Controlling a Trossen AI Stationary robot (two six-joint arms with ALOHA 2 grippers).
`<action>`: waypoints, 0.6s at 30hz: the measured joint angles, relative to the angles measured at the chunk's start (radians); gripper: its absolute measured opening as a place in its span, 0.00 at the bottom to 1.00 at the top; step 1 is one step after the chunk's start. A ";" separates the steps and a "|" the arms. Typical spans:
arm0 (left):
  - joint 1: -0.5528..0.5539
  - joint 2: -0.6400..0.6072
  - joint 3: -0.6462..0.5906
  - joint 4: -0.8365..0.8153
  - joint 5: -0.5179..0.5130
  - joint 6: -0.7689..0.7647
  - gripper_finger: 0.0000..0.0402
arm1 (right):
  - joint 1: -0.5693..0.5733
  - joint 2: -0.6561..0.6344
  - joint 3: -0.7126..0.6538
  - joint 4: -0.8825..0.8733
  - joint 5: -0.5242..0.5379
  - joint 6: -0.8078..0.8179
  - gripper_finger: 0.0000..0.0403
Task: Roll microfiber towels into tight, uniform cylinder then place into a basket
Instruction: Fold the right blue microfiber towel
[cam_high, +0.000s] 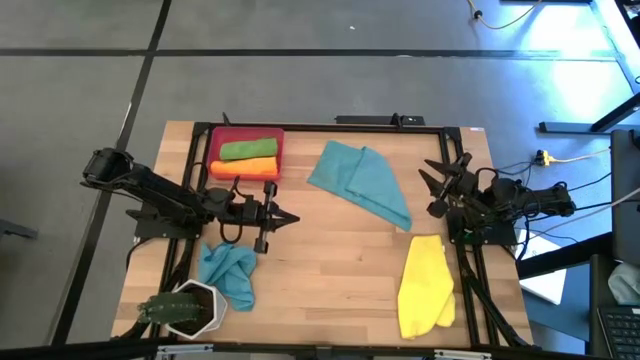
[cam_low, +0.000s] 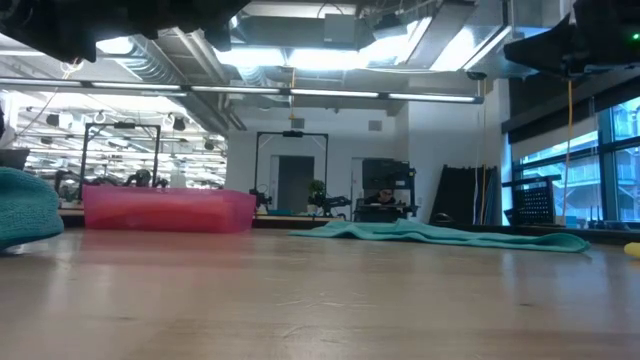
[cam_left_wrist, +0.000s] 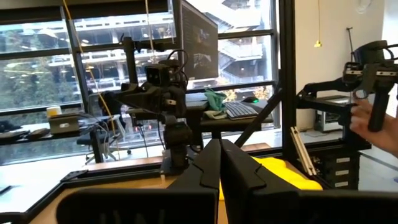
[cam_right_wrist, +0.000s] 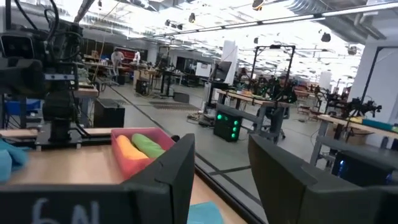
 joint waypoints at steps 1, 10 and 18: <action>0.000 0.000 0.000 0.000 -0.001 0.000 0.00 | 0.000 0.000 0.000 0.000 0.000 0.007 0.38; -0.002 0.000 0.062 -0.144 -0.074 0.075 0.00 | 0.000 0.000 0.000 0.001 0.000 0.030 0.38; 0.004 0.148 0.323 -0.529 -0.161 0.111 0.00 | 0.000 0.001 0.000 0.001 0.000 0.029 0.38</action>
